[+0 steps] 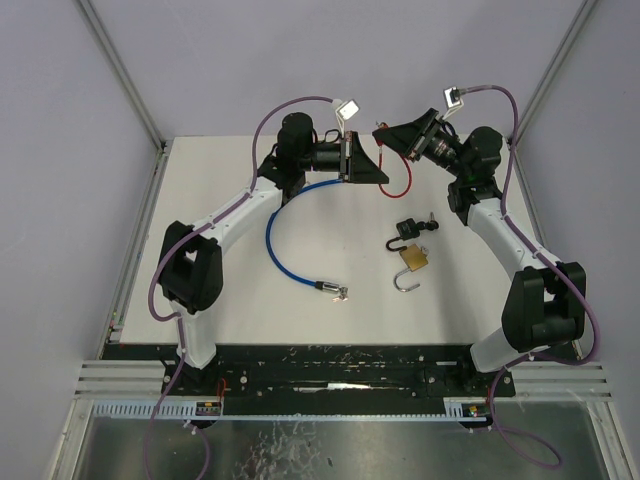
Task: Lock with the key
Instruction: Lock the lock.
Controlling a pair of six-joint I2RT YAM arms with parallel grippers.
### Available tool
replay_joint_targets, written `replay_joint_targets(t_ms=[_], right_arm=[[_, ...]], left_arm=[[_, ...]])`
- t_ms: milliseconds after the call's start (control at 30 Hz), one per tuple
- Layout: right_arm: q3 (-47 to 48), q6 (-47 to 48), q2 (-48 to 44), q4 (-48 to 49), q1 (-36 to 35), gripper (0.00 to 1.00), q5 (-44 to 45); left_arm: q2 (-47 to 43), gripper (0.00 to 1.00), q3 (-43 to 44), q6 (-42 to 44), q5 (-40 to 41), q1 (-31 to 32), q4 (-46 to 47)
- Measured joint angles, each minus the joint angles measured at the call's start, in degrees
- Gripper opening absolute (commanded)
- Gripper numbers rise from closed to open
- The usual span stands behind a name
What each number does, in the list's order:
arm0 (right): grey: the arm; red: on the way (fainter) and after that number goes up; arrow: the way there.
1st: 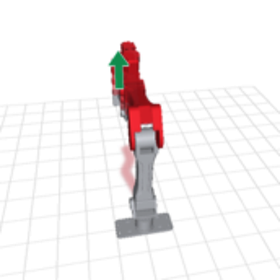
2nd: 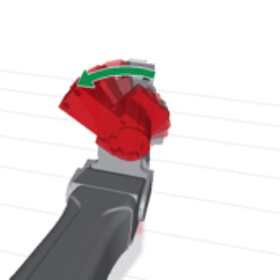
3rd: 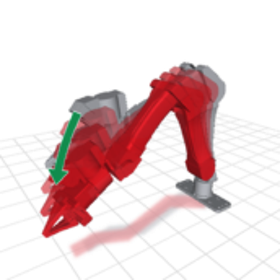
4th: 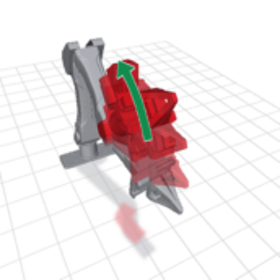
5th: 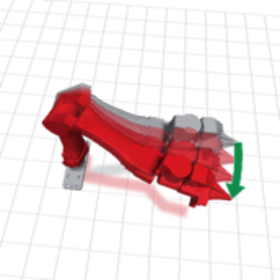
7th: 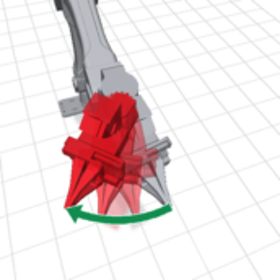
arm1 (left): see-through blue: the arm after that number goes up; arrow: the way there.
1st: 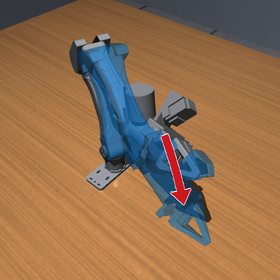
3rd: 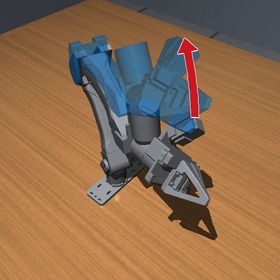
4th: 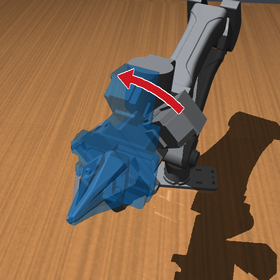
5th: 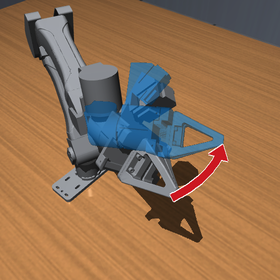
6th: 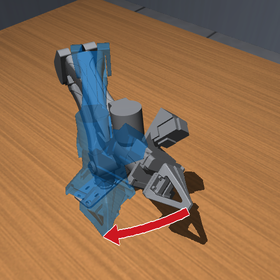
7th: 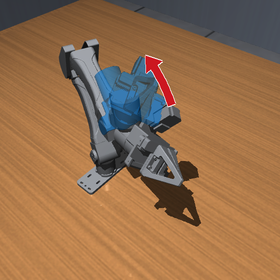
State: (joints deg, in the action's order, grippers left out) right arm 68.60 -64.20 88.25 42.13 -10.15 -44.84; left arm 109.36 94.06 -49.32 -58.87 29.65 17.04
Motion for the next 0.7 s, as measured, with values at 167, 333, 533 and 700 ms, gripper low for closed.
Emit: replay_joint_targets(t_ms=[167, 333, 533, 700], right_arm=[[0.0, 0.0, 0.0, 0.0, -0.1, 0.00, 0.2], [0.0, 0.0, 0.0, 0.0, -0.3, 0.00, 0.2], [0.0, 0.2, 0.0, 0.3, -0.3, 0.00, 0.4], [0.0, 0.3, 0.0, 0.7, -0.3, 0.00, 1.0]], left_arm=[[0.0, 0.00, 0.0, -0.8, 0.1, 0.0, 0.2], [0.0, 0.00, 0.0, -2.3, 0.7, 0.0, 0.5], [0.1, 0.00, 0.0, -4.4, 2.1, 0.0, 1.6], [0.1, 0.00, -0.3, -5.3, 3.7, 0.2, 2.6]])
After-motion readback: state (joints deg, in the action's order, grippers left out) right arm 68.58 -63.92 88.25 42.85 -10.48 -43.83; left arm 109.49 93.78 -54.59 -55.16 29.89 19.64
